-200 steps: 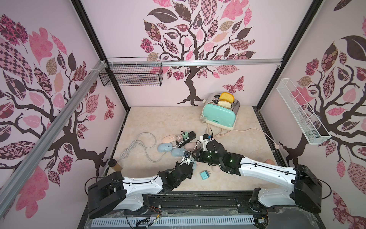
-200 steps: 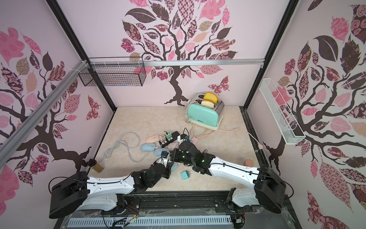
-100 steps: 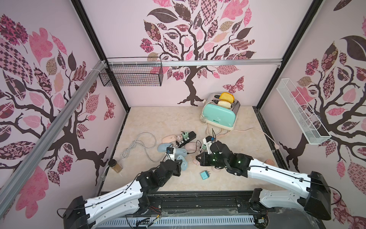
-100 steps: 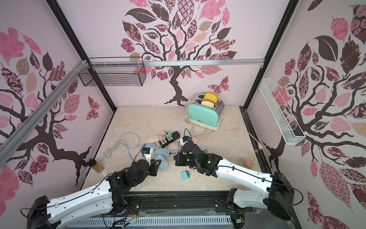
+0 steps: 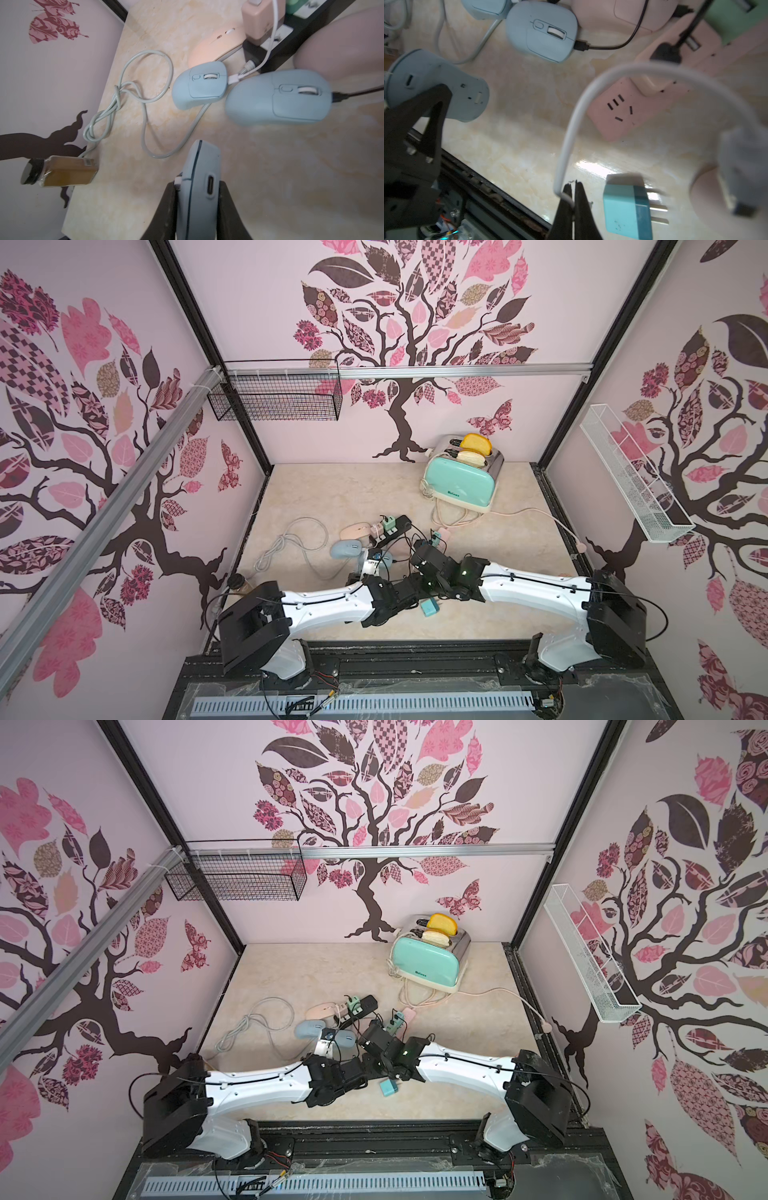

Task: Unplug the wireless mouse
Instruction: Place the power cord at the center of the board, then place the mouse at the center of the board.

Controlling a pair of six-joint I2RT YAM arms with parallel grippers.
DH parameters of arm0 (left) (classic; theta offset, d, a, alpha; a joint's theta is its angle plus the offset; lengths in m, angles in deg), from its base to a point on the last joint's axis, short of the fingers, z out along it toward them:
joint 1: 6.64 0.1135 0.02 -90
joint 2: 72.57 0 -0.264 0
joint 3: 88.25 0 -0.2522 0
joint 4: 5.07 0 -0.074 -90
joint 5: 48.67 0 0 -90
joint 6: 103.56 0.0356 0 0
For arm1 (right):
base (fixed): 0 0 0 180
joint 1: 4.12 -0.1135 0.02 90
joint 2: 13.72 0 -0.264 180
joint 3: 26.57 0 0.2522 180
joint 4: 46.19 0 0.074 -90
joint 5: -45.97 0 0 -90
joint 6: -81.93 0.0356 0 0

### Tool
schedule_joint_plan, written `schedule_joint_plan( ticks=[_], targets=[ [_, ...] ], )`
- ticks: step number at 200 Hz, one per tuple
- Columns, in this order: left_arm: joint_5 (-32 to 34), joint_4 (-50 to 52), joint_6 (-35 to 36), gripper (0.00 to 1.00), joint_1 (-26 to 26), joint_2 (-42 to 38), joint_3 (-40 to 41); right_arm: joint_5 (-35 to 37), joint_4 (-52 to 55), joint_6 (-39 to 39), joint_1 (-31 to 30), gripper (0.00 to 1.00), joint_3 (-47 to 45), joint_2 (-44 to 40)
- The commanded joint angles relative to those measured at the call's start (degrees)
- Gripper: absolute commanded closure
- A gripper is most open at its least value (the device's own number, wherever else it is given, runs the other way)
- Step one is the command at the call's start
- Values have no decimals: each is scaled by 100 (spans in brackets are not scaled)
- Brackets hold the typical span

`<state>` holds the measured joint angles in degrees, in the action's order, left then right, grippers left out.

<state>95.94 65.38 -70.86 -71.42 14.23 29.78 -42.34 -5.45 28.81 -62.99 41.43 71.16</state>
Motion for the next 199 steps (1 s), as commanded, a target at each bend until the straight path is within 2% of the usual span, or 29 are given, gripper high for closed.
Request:
schedule_joint_plan(
  ticks=[1, 10, 19, 25, 39, 53, 77, 119, 140, 169, 182, 199],
  targets=[
    [65, 314, -362, 100, -48, 61, -89, -158, -479, 82, -54, 100, -126, 130],
    [-113, 89, -281, 100, -53, 120, -9, -312, -672, 145, -53, 100, -164, 201],
    [-246, -72, -231, 100, -51, 204, 32, -397, -667, 153, -54, 91, -99, 300],
    [-313, -164, -207, 100, -58, 272, 39, -438, -703, 166, -52, 81, -102, 332],
    [-446, -338, -115, 100, -54, 477, 54, -582, -1047, 218, -25, 48, -291, 235],
    [-516, -434, -131, 100, -61, 667, 102, -735, -1557, 321, 51, 35, -579, 22],
    [-530, -606, -78, 100, -39, 747, 215, -918, -2114, 476, 241, 27, -939, -360],
    [-432, -355, -107, 100, -31, 1455, -127, -382, -2421, 748, 464, 22, -1595, -1665],
    [-584, -481, 27, 100, -10, 1807, -233, -85, -2308, 914, 680, 19, -1822, -2395],
    [-889, -872, 394, 100, 59, 1778, -184, 41, -1853, 1014, 1120, 14, -1944, -3334],
    [-998, -1063, 524, 76, 62, 1685, -118, 23, -1614, 961, 1256, 12, -1860, -3504],
    [-1129, -1258, 674, 53, 59, 1570, -58, -31, -1386, 915, 1342, 11, -1761, -3542]
  ],
)
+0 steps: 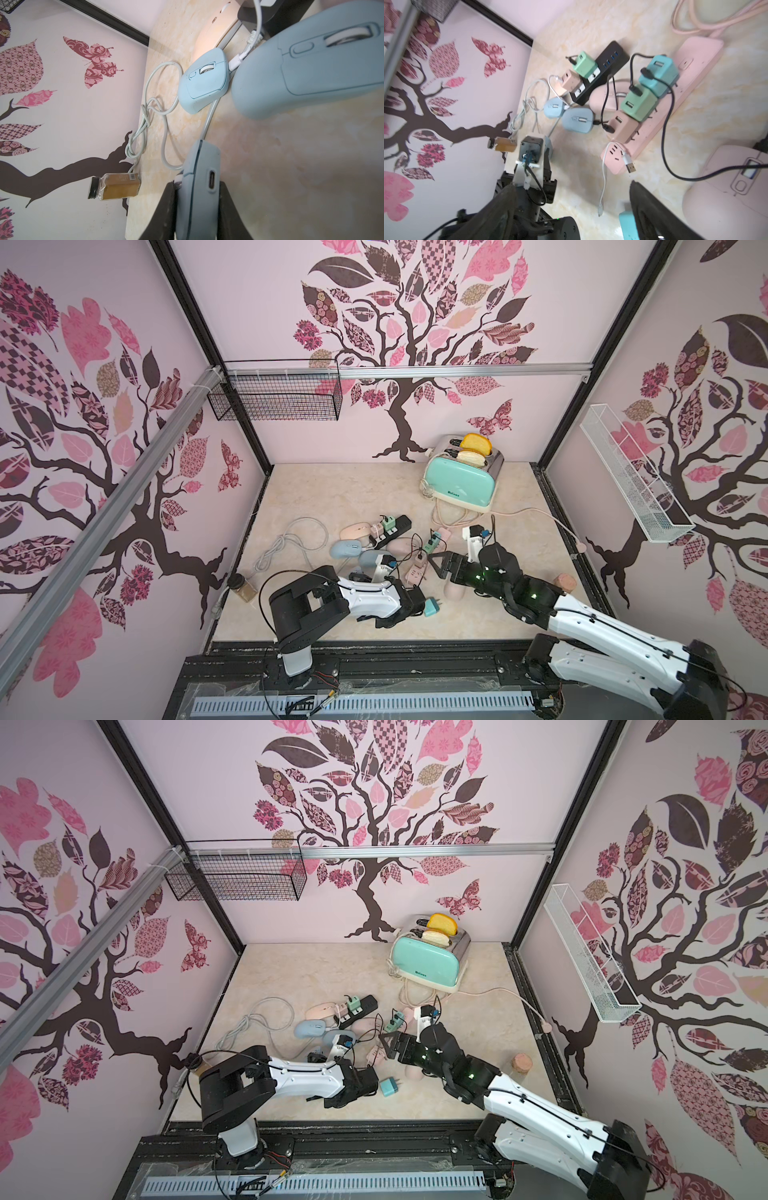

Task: Unplug the wireless mouse
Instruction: Place the mouse at the center of the board.

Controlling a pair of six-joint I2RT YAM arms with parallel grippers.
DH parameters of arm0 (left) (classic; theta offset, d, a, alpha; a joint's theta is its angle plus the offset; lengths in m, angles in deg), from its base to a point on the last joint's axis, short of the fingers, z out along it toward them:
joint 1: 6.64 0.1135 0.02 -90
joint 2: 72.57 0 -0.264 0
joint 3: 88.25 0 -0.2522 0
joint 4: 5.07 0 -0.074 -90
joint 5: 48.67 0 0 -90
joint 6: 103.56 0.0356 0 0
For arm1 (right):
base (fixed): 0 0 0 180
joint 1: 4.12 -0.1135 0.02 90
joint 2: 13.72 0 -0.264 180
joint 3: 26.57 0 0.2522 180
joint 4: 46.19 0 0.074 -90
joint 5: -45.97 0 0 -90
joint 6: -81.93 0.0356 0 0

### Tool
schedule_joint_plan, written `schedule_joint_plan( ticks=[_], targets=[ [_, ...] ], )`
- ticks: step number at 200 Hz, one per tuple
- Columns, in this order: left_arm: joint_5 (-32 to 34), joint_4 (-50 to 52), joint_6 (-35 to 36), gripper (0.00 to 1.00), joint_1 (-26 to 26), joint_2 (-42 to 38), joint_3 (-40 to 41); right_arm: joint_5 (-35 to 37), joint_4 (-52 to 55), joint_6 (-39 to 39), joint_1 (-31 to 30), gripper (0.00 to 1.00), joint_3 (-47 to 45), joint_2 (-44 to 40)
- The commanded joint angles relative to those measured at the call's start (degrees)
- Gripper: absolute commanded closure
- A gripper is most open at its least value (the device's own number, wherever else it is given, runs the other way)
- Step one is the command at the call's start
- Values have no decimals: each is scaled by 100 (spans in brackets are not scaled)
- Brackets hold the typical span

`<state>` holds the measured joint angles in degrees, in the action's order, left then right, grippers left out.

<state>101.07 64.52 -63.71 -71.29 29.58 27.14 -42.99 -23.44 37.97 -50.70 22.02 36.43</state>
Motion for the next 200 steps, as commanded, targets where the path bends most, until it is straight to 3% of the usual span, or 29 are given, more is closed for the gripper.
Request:
schedule_joint_plan(
  ticks=[1, 12, 62, 98, 115, 143, 172, 200],
  targets=[
    [-1651, -1177, -35, 52, 47, 35, 207, 31, 425, 0, 114, 11, 186, -68],
    [-1723, -1265, 53, 45, 41, -15, 213, 31, 549, 18, 115, 10, 227, -21],
    [-1828, -1422, 58, 30, -12, -818, 446, 96, 998, -131, 123, 9, 420, 141],
    [-1917, -1333, 33, 21, -23, -2456, 615, 170, 1807, -526, 124, 8, 795, 314],
    [-2005, -1569, 160, 18, 86, -3456, 864, 34, 1976, -841, 124, 13, 920, 654],
    [-3295, -3101, 718, 16, 973, -4811, 1813, -182, 1829, -1162, 115, 25, 1162, 1566],
    [-3403, -3623, 976, 16, 1138, -4973, 2030, 61, 2008, -1041, -163, 17, 1811, 2435],
    [-3579, -4248, 991, 17, 1415, -4725, 2179, 742, 2276, -487, -421, 18, 2413, 3261]
  ],
)
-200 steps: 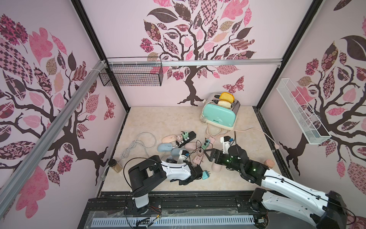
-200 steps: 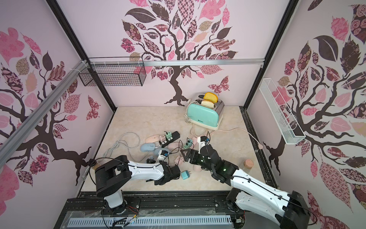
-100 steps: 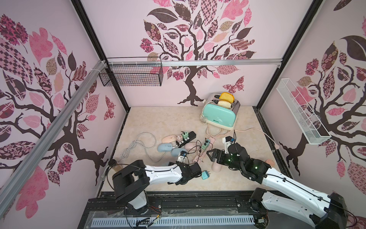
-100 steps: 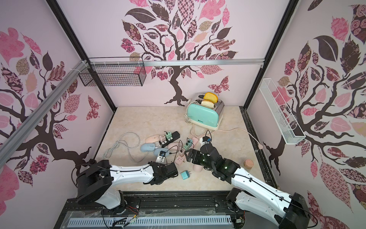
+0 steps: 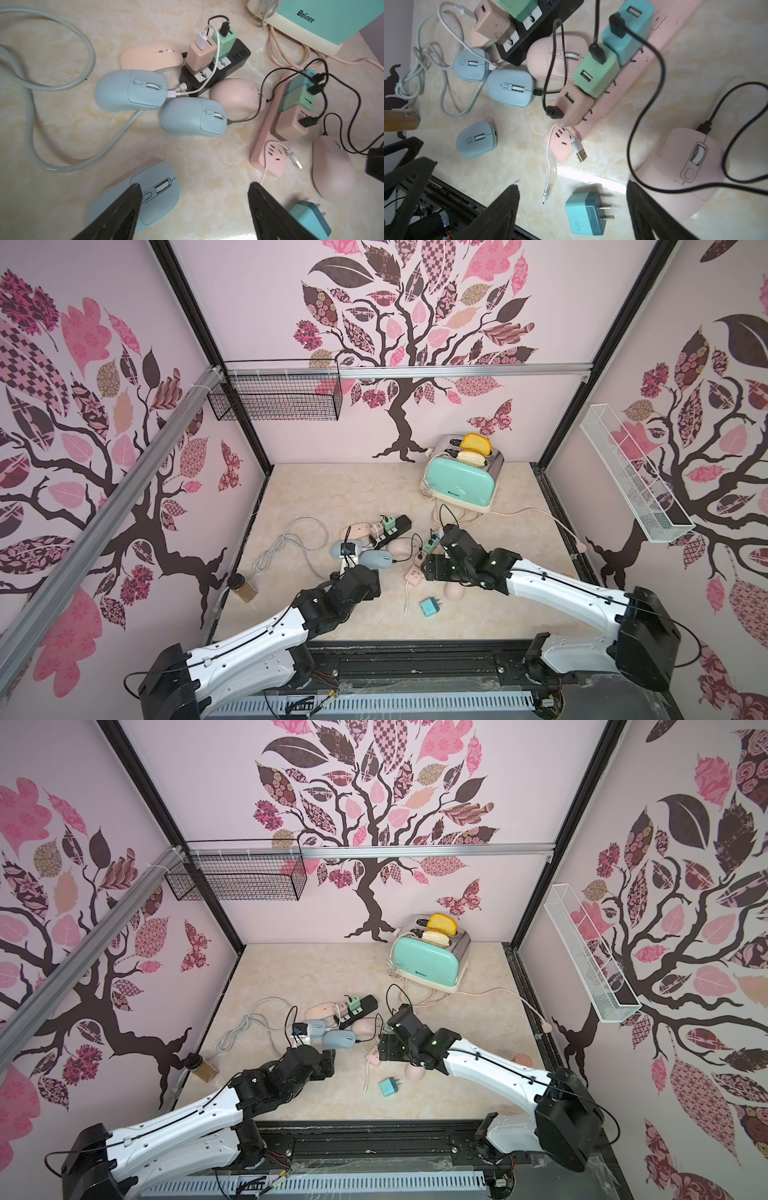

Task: Unplug the wireless mouse
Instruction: Place the mouse at the center of the board, then remove the plug from the socket.

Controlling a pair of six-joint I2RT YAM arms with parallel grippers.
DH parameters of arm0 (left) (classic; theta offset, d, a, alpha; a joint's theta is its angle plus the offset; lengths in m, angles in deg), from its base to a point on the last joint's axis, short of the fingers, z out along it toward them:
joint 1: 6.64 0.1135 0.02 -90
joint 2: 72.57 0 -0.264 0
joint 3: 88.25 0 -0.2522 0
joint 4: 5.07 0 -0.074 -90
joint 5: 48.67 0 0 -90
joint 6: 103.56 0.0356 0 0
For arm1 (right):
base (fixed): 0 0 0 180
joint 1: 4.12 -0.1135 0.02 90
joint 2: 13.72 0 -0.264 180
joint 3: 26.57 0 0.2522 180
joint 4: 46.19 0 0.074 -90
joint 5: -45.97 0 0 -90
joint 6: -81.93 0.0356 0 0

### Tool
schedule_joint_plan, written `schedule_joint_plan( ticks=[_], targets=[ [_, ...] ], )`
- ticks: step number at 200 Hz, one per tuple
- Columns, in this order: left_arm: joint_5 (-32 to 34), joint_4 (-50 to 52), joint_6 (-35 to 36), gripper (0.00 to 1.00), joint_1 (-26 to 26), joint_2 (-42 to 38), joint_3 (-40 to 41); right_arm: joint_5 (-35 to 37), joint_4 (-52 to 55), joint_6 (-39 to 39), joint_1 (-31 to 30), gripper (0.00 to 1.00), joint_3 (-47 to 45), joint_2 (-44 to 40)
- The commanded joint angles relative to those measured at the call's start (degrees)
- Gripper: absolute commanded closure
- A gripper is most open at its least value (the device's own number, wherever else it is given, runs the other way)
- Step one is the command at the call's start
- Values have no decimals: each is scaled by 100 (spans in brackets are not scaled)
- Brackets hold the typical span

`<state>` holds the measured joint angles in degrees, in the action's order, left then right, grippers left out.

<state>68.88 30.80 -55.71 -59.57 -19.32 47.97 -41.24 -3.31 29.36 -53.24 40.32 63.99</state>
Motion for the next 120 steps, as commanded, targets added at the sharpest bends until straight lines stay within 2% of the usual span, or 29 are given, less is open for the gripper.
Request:
schedule_joint_plan(
  ticks=[1, 29, 60, 94, 120],
  targets=[
    [-388, -884, 186, 18, 259, 175, 94, 579, 271, 394, -168, 18, 602, 533],
    [-990, -1769, 293, 21, 514, 712, 197, 946, 581, 550, -99, 21, 1123, 1064],
    [-1377, -2630, 219, 27, 520, 1796, -85, 869, 820, 553, 137, 25, 1551, 1529],
    [-1589, -3403, 200, 27, 529, 2841, -366, 965, 894, 819, 157, 26, 1745, 2001],
    [-1839, -3710, 171, 26, 528, 3193, -402, 1087, 913, 876, 157, 30, 1919, 2279]
  ],
)
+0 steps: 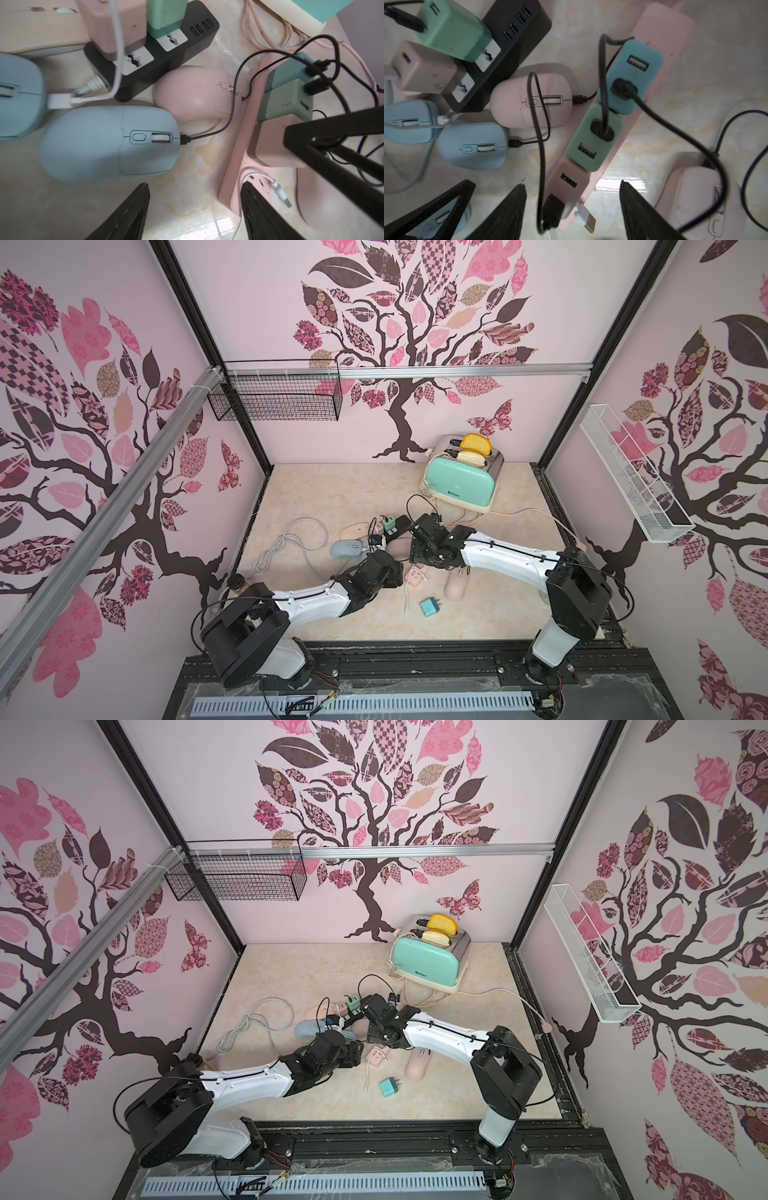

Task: Unplug the wireless mouse
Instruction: Remove the plug from the socket.

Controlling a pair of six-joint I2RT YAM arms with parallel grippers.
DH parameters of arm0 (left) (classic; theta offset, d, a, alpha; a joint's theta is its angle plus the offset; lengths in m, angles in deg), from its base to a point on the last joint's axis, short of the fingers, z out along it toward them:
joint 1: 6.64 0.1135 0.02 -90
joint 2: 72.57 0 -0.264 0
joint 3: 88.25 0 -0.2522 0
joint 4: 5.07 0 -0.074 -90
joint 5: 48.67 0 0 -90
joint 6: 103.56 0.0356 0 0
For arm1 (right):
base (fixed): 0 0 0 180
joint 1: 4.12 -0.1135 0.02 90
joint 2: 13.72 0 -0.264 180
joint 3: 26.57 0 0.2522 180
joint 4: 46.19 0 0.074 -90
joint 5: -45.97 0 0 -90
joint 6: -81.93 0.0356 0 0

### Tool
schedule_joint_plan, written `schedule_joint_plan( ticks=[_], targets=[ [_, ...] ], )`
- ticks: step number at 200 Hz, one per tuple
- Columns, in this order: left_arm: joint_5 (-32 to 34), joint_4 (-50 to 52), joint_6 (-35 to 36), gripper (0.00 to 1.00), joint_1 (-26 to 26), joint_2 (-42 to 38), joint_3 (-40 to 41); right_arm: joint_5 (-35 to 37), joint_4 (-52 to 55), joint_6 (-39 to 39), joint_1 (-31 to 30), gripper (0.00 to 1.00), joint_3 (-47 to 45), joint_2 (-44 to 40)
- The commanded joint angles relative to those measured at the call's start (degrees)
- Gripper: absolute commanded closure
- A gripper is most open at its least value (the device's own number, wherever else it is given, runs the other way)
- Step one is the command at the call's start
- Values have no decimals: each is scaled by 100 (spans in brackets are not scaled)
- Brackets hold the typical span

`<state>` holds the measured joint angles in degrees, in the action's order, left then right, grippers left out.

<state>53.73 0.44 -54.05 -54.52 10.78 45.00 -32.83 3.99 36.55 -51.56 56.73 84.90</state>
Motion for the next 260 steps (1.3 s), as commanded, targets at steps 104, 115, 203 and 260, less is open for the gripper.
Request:
schedule_joint_plan(
  ticks=[104, 115, 203, 260],
  targets=[
    [-663, -307, -249, 34, -89, 1128, -329, 388, 255, 311, 111, 57, 473, 801],
    [-639, -239, -276, 35, -115, 1219, -404, 375, 259, 328, 115, 64, 476, 855],
    [-452, 441, -362, 46, -142, 1681, -753, 290, 488, 88, 110, 100, 847, 390],
    [-520, 576, -364, 51, -120, 1914, -897, -211, 774, -154, 182, 100, 1149, 20]
  ],
)
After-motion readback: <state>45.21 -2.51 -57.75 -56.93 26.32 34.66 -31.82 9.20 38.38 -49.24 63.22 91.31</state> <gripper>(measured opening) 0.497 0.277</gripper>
